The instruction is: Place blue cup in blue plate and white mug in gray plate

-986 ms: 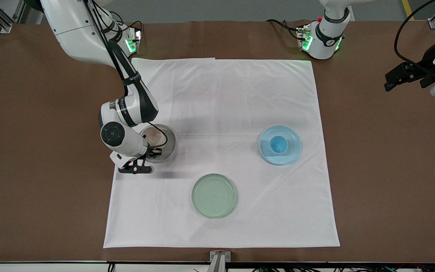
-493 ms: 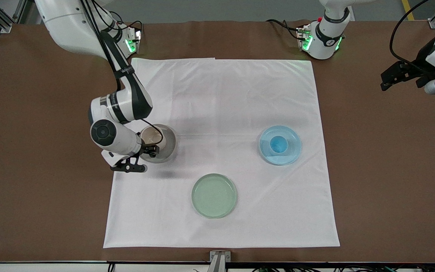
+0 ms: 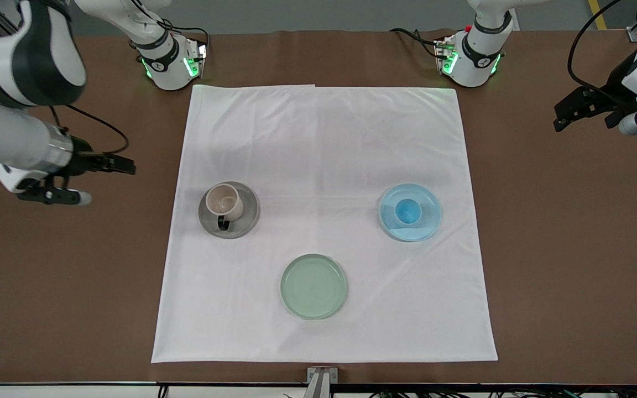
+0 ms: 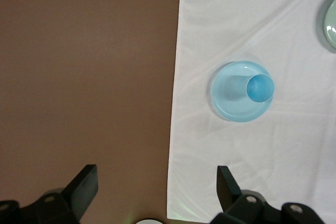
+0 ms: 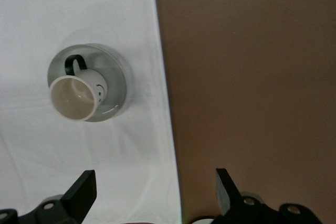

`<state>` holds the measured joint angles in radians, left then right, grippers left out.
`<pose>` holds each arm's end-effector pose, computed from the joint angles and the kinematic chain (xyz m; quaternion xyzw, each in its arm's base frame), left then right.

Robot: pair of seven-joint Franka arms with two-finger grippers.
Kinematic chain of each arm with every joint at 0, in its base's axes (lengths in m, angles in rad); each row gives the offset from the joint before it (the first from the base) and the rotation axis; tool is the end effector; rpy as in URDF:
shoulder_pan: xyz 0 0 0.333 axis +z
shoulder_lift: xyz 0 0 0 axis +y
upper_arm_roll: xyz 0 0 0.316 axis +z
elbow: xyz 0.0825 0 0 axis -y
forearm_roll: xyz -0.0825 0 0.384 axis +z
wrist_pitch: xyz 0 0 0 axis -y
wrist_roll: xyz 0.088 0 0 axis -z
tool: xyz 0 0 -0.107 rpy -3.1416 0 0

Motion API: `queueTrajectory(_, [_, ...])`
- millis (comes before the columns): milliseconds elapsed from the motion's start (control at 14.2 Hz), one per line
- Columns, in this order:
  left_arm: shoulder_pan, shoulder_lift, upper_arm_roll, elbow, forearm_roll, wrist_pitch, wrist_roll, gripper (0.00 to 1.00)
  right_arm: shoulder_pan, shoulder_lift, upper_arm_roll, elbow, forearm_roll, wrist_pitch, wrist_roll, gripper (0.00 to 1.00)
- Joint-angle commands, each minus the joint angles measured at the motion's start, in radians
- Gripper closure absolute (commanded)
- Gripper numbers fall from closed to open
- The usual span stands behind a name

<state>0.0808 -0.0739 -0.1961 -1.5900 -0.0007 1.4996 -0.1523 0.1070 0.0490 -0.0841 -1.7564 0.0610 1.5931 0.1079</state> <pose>0.5205 -0.0647 0.6484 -0.9998 -0.0188 0.0080 0.0080 0.5537 0.0199 0.5127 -0.9929 0.0463 0.1074 0.0212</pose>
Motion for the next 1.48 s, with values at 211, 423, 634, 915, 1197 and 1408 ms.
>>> queueTrajectory(211, [0.011,-0.009,-0.006,0.001,-0.019,0.004,0.023,0.0,-0.098,-0.06,0.02,0.024,-0.053,0.021,-0.113,0.0])
queueTrajectory(423, [0.013,-0.006,-0.005,0.001,-0.016,0.004,0.023,0.0,-0.098,-0.054,0.02,0.136,-0.052,0.011,-0.111,0.0])
queueTrajectory(634, [0.011,-0.006,-0.006,0.001,-0.01,0.004,0.022,0.0,-0.099,-0.038,0.02,0.225,-0.053,0.01,-0.109,0.0])
queueTrajectory(915, [0.01,-0.004,-0.009,0.001,-0.01,0.004,0.022,0.0,-0.101,-0.037,0.02,0.275,-0.046,0.014,-0.105,0.0])
queueTrajectory(1197, [0.011,-0.004,-0.008,0.002,-0.01,0.004,0.022,0.0,-0.101,-0.037,0.02,0.275,-0.046,0.016,-0.102,0.0])
queueTrajectory(1408, [0.011,-0.004,-0.008,0.001,-0.01,0.002,0.02,0.0,-0.101,-0.037,0.02,0.275,-0.046,0.016,-0.102,0.0])
